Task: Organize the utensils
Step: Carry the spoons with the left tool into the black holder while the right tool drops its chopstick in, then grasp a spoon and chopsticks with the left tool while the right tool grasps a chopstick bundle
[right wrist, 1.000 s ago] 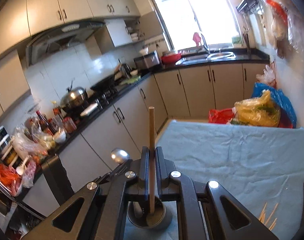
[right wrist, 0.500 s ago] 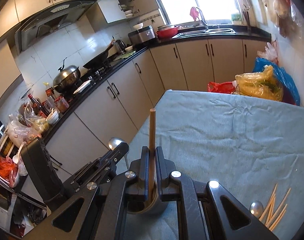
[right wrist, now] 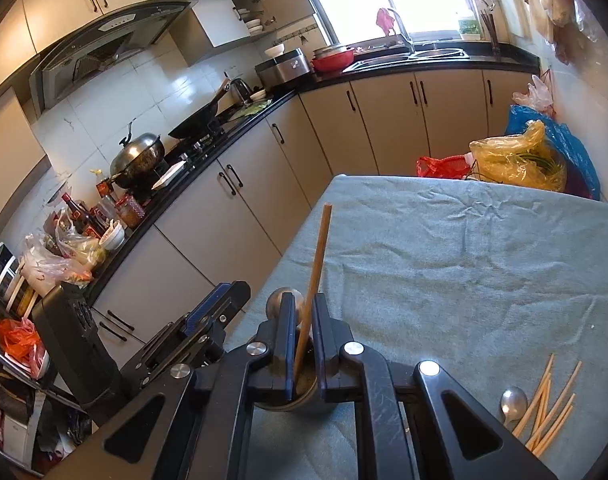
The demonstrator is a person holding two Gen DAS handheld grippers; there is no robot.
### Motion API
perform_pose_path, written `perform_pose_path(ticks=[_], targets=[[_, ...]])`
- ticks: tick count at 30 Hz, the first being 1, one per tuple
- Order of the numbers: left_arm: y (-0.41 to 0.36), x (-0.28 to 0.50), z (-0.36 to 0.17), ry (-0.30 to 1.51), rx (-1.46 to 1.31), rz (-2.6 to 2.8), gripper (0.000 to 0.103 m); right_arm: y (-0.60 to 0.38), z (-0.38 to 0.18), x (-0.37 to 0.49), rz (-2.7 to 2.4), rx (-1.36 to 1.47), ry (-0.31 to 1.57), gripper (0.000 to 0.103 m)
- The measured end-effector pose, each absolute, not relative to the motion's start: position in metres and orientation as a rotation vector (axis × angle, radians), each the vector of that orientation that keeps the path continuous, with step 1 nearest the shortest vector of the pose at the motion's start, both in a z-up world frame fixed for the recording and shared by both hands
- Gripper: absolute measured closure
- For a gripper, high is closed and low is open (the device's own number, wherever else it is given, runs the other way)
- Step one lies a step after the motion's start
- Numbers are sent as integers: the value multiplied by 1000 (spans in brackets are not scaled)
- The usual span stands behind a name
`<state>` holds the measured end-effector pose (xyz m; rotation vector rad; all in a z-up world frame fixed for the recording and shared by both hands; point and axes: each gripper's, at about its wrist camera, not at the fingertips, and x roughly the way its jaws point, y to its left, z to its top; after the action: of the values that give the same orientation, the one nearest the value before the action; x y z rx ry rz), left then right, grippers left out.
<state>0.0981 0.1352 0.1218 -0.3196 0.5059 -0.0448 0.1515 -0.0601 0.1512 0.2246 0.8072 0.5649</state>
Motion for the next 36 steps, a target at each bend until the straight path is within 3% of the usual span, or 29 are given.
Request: perform_pose_path(ticks=[6,11,16,21,36], targets=[[135,83,129,503,-311,-46,84,-79,162,139,581,252,804,94],[121,55,140,491,-244,-70,84,-126,165,115,571,300,784,81],[85,22,148,487,-161,-144,83,-193,148,92,506,377,791,80],[29,1,146,534,-77,-274,72,-246,123,74,437,439,819,80],[-90,83,58,1083,-145,-510,72,-333,66,39,359,584,861,80]])
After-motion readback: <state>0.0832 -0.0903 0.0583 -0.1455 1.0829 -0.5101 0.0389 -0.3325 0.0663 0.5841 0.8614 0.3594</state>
